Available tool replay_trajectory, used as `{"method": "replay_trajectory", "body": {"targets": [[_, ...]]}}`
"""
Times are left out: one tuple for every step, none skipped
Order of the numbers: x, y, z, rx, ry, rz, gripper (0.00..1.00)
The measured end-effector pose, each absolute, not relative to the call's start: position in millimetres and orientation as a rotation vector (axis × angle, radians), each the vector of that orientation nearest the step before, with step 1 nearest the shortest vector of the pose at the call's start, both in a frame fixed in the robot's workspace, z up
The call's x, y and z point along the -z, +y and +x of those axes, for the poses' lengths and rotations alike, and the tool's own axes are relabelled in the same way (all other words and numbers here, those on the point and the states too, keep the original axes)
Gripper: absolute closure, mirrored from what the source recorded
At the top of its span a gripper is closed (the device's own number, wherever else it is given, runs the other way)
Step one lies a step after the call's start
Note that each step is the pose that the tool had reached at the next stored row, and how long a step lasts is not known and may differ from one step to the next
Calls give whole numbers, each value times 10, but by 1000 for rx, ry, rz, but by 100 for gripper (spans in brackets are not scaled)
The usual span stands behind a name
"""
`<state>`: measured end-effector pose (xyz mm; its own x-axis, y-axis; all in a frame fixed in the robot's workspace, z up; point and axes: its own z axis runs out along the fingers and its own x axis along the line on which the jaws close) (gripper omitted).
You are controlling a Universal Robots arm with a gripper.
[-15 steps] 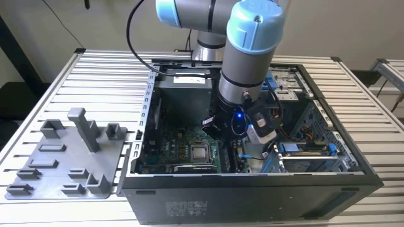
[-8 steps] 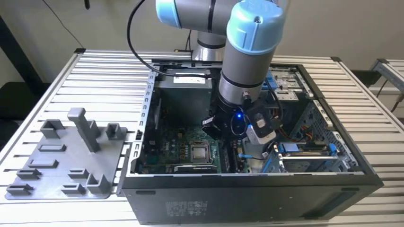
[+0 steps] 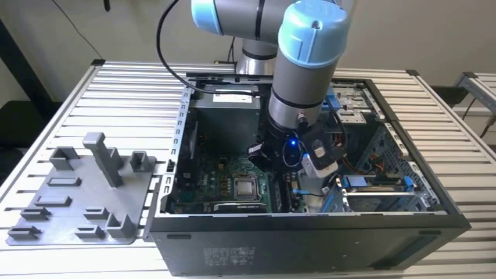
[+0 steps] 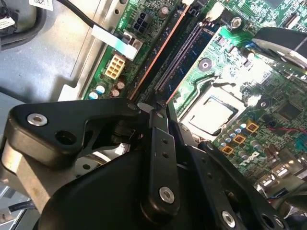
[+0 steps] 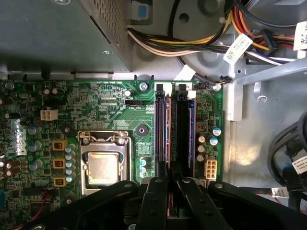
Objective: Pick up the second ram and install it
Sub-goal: 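Insert the second ram into the second slot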
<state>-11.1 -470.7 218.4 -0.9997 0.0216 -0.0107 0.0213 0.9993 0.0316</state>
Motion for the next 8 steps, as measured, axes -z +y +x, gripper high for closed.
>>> {"method": "replay_trajectory", "body": {"targets": [[-2183,-4707,-111,-49,3130,35,86],[-2181,-4707,-111,-48,3130,35,86],[-2178,-4707,-111,-49,3130,36,86],[-2177,-4707,-111,-49,3130,36,86],[-2175,-4707,-111,-48,3130,37,86],[-2172,-4707,-111,-49,3130,37,86],[-2168,-4707,-111,-49,3130,37,86],[-2165,-4707,-111,-49,3130,37,86]]}}
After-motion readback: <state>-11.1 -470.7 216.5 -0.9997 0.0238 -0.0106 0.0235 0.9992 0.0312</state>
